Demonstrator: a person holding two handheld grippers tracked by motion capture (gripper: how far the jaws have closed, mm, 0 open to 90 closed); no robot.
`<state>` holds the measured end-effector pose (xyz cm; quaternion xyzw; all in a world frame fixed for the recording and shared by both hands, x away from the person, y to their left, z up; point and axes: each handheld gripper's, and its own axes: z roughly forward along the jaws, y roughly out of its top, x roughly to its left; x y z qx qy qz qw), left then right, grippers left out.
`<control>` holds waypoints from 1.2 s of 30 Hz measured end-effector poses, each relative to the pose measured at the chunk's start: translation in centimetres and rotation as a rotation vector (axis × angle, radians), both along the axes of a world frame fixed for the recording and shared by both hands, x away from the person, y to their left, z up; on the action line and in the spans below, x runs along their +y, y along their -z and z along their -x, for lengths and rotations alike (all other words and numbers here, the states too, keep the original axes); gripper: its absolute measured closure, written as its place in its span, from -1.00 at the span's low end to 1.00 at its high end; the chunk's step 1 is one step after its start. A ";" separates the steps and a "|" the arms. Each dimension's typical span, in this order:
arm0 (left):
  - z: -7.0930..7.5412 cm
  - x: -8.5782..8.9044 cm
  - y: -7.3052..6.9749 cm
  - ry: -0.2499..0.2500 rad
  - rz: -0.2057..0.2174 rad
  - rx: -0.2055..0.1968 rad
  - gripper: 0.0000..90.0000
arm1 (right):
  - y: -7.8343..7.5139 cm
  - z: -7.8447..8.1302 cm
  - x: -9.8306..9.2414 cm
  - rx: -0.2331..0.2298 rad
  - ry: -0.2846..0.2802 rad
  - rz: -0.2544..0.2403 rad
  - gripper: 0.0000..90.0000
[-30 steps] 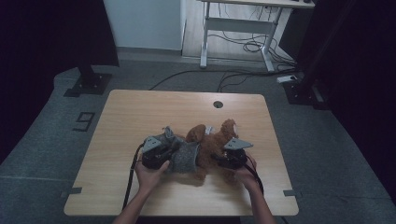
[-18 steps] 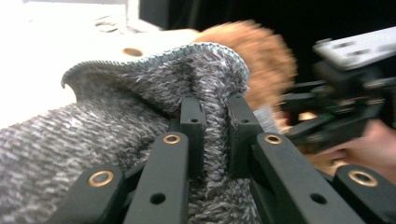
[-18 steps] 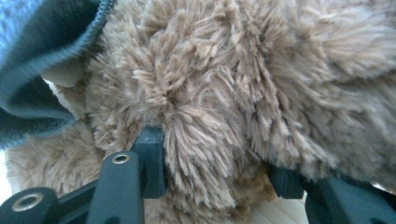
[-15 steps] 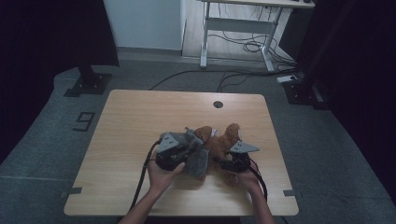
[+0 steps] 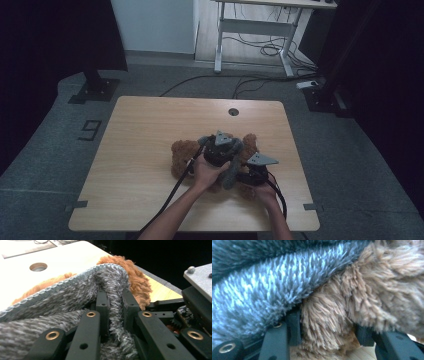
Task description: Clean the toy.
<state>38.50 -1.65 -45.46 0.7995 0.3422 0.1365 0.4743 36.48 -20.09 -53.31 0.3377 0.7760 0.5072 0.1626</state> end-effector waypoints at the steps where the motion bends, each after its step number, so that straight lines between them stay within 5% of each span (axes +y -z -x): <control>1: 0.1 0.2 0.0 -0.007 -0.004 -0.005 0.75 | 0.0 0.1 0.0 -0.005 -0.003 0.006 0.09; 6: -0.1 3.0 -0.3 -0.069 -0.014 0.006 0.76 | 0.0 0.2 0.0 -0.025 -0.004 0.015 0.12; 7: -0.1 3.5 -0.3 -0.084 -0.030 -0.002 0.76 | 0.0 0.3 0.0 -0.024 -0.004 0.014 0.12; 9: 0.0 4.8 -0.1 -0.138 -0.129 -0.054 0.76 | 0.0 0.3 0.0 -0.024 -0.003 0.012 0.13; 11: -0.3 6.5 0.3 -0.167 -0.152 -0.047 0.77 | 0.1 0.3 -0.1 -0.023 -0.003 0.010 0.13; 16: -0.1 11.2 0.7 -0.187 -0.018 0.007 0.76 | 0.0 0.4 0.0 -0.030 -0.009 0.015 0.14; 23: 0.3 15.3 0.0 -0.265 -0.011 -0.010 0.77 | 0.1 0.5 0.0 -0.025 -0.009 0.008 0.14; 31: 0.0 19.5 2.0 -0.356 -0.017 0.061 0.78 | 0.2 0.4 -0.1 -0.021 -0.009 -0.001 0.14; 36: 1.4 18.3 0.3 -0.299 0.042 -0.020 0.79 | 0.2 0.3 -0.2 -0.016 -0.007 -0.005 0.14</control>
